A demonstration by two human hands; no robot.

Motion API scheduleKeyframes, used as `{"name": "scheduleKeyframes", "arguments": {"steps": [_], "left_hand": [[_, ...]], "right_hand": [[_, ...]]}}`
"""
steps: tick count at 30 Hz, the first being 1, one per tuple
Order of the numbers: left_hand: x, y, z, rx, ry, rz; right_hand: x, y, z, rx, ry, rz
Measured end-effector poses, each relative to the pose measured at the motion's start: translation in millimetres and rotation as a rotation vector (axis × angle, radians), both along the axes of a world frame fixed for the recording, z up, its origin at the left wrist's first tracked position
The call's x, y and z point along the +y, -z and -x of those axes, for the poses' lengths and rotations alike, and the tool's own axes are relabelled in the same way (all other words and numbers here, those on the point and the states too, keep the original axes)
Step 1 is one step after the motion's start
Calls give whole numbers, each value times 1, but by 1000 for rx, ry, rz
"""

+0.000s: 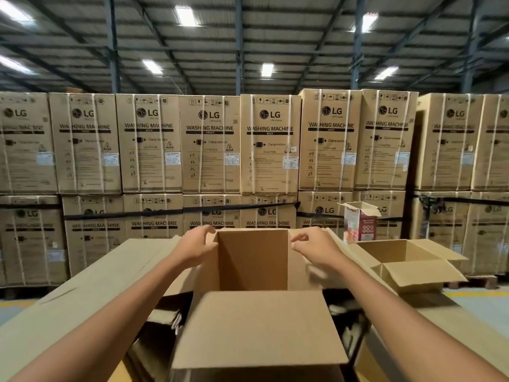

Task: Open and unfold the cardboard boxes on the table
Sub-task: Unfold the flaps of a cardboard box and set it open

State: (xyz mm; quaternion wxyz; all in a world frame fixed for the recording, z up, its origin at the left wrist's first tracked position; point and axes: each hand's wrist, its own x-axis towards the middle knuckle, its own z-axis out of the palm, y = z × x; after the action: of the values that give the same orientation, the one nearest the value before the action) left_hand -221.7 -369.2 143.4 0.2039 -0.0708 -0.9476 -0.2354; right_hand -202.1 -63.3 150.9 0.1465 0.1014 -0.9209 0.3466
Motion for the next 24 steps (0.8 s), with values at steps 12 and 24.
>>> {"name": "scheduleKeyframes", "arguments": {"steps": [12,24], "left_hand": [[-2,36,176,-374,-99,319],[-9,50,173,-303,-79,151]], "right_hand": [[18,37,188,-194,46,-461],[10,51,201,-159,25,-453]]}}
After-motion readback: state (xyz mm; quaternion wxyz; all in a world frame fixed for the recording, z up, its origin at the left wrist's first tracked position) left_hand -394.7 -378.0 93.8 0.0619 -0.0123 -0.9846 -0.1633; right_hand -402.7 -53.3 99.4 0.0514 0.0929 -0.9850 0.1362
